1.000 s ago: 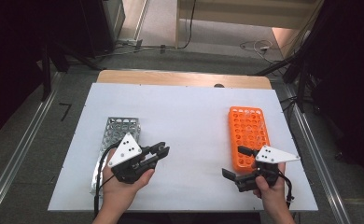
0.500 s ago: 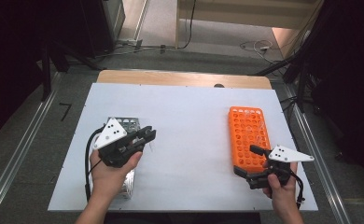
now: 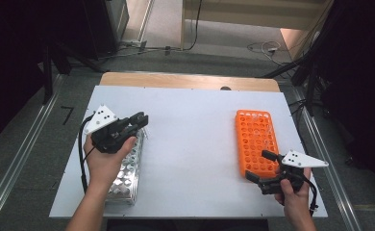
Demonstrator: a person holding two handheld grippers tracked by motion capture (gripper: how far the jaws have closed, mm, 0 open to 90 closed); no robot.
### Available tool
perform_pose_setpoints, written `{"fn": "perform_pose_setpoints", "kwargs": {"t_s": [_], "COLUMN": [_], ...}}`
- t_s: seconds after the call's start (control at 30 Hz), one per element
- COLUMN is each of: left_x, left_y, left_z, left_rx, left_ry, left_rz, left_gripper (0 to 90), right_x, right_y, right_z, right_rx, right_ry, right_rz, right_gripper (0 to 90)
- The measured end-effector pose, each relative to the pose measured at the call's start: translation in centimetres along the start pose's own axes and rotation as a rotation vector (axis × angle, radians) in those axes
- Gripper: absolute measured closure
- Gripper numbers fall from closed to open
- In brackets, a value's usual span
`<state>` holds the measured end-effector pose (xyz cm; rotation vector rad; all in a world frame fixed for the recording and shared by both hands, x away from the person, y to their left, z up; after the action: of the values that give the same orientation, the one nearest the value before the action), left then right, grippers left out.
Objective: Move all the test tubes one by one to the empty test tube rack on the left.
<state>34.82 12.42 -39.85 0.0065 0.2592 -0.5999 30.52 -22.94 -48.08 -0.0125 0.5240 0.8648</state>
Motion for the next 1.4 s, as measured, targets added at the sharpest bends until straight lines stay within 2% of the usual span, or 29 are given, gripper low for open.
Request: {"fn": "perform_pose_setpoints", "kwargs": {"t_s": [0.2, 0.5, 0.7, 0.8, 0.9, 1.0, 1.23, 1.4], "left_x": [0.8, 1.8, 2.2, 2.4, 2.8, 3.1, 3.6, 3.8], "left_y": [2.5, 5.0, 6.0, 6.2, 6.4, 6.7, 6.7, 6.6], "left_z": [0.1, -0.9, -1.7, -2.0, -2.5, -2.9, -3.7, -4.1], "left_rx": [-0.022, -0.052, -0.055, -0.056, -0.052, -0.034, -0.027, -0.039], "left_ry": [0.0, 0.012, 0.025, 0.028, 0.04, 0.048, 0.078, 0.103], "left_rz": [0.044, 0.106, 0.157, 0.167, 0.176, 0.203, 0.208, 0.208], "left_gripper": [75.0, 75.0, 75.0, 75.0, 75.0, 75.0, 75.0, 74.9], "right_x": [0.0, -0.3, -0.2, -0.3, -0.2, -0.2, -0.2, -0.2], "right_y": [-0.2, -0.8, -0.8, -0.8, -0.7, -0.7, -0.8, -0.8], "right_z": [0.0, -0.1, -0.1, 0.0, 0.0, 0.0, -0.1, -0.1], "right_rx": [0.006, 0.015, 0.014, 0.014, 0.015, 0.015, 0.018, 0.019], "right_ry": [-0.001, -0.01, -0.01, -0.011, -0.01, -0.009, -0.01, -0.009], "right_rz": [-0.006, -0.017, -0.018, -0.017, -0.018, -0.018, -0.02, -0.021], "right_gripper": [0.0, 0.0, 0.0, 0.0, 0.0, 0.0, 0.0, 0.0]}}
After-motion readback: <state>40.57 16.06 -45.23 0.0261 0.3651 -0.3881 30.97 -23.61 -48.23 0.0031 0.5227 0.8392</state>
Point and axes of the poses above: each handheld gripper's, and its own axes: x roughly forward along the jaws, z roughly out of its top, y roughly to its left, the point moved 10 cm from there along x, roughly forward along the jaws, and after that the axes turned 3 degrees about x, right-handed, at the moved point
